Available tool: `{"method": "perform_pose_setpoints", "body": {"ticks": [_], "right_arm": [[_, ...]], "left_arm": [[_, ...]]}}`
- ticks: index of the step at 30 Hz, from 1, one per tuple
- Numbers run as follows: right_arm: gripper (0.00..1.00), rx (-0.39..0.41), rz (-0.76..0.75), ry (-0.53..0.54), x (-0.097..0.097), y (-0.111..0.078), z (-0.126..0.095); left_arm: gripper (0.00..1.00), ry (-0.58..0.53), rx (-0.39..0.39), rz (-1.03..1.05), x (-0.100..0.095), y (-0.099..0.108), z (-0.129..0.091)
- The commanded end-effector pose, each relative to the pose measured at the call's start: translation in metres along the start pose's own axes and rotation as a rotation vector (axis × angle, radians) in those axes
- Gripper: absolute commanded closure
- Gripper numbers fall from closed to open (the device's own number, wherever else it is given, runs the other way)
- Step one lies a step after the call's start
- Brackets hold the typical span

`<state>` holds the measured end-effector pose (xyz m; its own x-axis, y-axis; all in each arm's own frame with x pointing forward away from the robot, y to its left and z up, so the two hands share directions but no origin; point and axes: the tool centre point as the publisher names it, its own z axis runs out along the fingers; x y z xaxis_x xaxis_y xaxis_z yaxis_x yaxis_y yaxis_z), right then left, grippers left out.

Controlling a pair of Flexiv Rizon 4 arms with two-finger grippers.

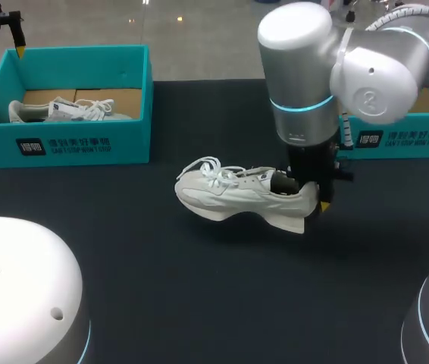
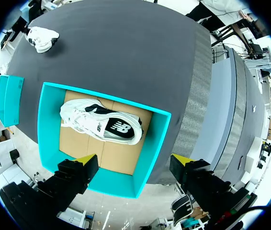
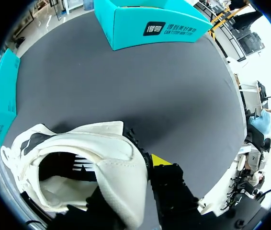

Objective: Take the shoe out of the shoebox, open the shoe tongue, remove and reinsert the insole, then place the shoe into the shoebox

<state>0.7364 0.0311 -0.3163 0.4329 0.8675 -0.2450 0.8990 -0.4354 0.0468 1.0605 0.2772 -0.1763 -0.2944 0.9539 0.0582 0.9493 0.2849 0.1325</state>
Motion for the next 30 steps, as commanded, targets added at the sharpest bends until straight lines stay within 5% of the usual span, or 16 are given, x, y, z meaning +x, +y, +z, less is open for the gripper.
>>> {"method": "perform_pose_setpoints", "body": {"ticks": [1,24,26,30], "right_arm": [[1.0,-0.008,0.222,-0.009,0.016,-0.003,0.022],[1.0,0.019,0.25,-0.015,0.018,0.003,0.073],[0.9,0.027,0.255,-0.013,0.016,0.002,0.075],[0.52,0.024,0.256,0.003,0.013,-0.002,0.067]], "left_arm": [[0.0,0.002,-0.002,0.0,0.0,-0.001,0.0],[0.0,0.002,-0.002,0.0,0.0,-0.001,0.0],[0.0,0.002,-0.002,0.0,0.0,-0.001,0.0],[0.0,0.002,-0.002,0.0,0.0,-0.001,0.0]]}}
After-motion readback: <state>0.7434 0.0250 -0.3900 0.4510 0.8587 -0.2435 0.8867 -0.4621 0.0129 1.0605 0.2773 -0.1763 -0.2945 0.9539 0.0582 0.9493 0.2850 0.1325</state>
